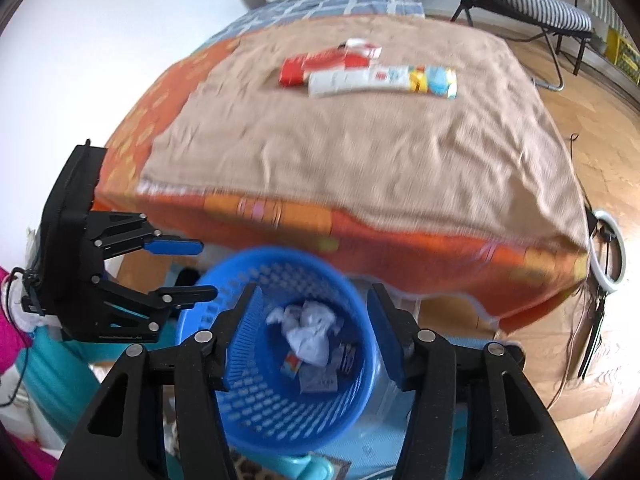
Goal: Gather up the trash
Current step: 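Move both tools back over the blanket toward the red box and tube packet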
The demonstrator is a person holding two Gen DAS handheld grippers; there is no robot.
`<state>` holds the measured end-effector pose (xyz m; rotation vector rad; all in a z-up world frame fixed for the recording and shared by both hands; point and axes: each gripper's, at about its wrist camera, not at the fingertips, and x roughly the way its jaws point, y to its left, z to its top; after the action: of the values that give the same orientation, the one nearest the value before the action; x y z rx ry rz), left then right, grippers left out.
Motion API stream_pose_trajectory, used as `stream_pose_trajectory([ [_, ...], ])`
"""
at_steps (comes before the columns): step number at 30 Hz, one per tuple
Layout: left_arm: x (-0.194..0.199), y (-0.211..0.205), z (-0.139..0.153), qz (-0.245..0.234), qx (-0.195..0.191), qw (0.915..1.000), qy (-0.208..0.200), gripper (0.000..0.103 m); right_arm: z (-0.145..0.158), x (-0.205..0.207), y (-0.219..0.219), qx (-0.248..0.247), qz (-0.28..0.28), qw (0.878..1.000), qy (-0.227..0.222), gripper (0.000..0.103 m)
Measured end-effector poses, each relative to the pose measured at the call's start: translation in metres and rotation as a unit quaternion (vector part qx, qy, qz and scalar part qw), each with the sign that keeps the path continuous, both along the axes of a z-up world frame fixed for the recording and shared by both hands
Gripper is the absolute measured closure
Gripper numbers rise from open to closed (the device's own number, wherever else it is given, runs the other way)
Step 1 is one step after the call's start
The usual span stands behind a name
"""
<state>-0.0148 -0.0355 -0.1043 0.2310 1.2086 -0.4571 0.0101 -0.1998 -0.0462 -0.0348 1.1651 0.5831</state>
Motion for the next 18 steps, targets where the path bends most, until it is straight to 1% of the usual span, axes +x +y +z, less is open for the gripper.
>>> stream_pose_trajectory([
  [2,0.014,0.004,0.007,0.004,-0.002,1.0000,-0.007,0.053,0.004,0.013,-0.001,0.003,-0.009,1.000,-0.004,0.049],
  [7,0.056,0.018,0.024,0.026,-0.020,0.9993,-0.018,0.053,0.011,0.059,-0.005,0.010,-0.043,0.999,-0.009,0.049],
  [9,0.077,0.022,0.030,0.034,-0.017,0.9988,-0.030,0.053,0.013,0.079,-0.008,0.014,-0.059,0.998,-0.010,0.049],
  [11,0.094,0.024,0.037,0.038,-0.018,0.9984,-0.039,0.053,0.011,0.097,-0.009,0.023,-0.078,0.997,-0.003,0.049],
  [14,0.128,0.028,0.044,0.050,-0.032,0.9973,-0.044,0.053,0.006,0.122,-0.009,0.042,-0.103,0.994,0.013,0.049],
  [18,0.167,0.031,0.051,0.059,-0.040,0.9960,-0.053,0.053,-0.008,0.154,-0.004,0.065,-0.127,0.989,0.034,0.049],
])
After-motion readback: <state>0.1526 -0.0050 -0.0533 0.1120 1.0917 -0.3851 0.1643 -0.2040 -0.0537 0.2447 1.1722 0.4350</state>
